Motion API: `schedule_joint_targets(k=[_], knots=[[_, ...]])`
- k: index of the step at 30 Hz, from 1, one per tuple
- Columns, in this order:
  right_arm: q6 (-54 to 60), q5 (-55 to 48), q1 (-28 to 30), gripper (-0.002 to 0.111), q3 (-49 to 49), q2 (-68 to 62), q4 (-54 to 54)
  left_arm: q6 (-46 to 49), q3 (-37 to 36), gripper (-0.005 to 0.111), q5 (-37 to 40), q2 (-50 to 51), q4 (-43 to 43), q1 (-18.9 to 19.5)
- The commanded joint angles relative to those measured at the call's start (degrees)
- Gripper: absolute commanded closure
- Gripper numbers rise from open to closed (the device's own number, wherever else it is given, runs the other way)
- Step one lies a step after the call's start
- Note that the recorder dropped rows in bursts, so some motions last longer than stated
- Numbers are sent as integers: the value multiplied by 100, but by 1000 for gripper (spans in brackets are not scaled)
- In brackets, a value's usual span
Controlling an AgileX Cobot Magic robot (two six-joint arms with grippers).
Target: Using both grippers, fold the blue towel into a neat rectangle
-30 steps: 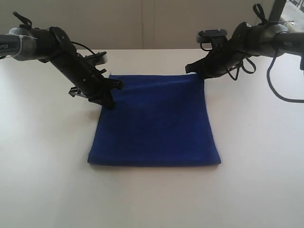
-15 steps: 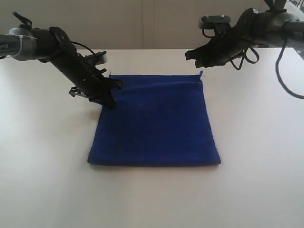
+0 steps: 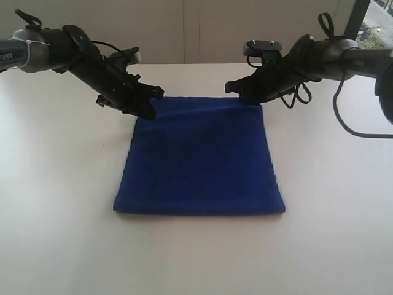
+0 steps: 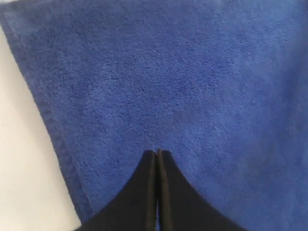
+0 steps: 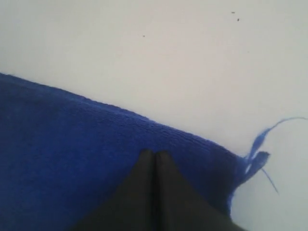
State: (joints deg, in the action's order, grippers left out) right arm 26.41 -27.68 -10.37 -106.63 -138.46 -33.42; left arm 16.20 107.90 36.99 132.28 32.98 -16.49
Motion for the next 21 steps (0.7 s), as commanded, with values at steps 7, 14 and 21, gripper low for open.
schedule_joint_targets(k=[7, 14, 21], knots=[[74, 388, -7, 108, -22, -266, -167, 182, 13, 107, 160, 9, 104, 53], [-13, -765, 126, 108, 3, 743, 37, 166, 13, 107, 599, -417, -43, 256], [-1826, -2667, 223, 108, 115, 1513, 2021, -618, -93, 107, 1728, -1022, -887, 378]])
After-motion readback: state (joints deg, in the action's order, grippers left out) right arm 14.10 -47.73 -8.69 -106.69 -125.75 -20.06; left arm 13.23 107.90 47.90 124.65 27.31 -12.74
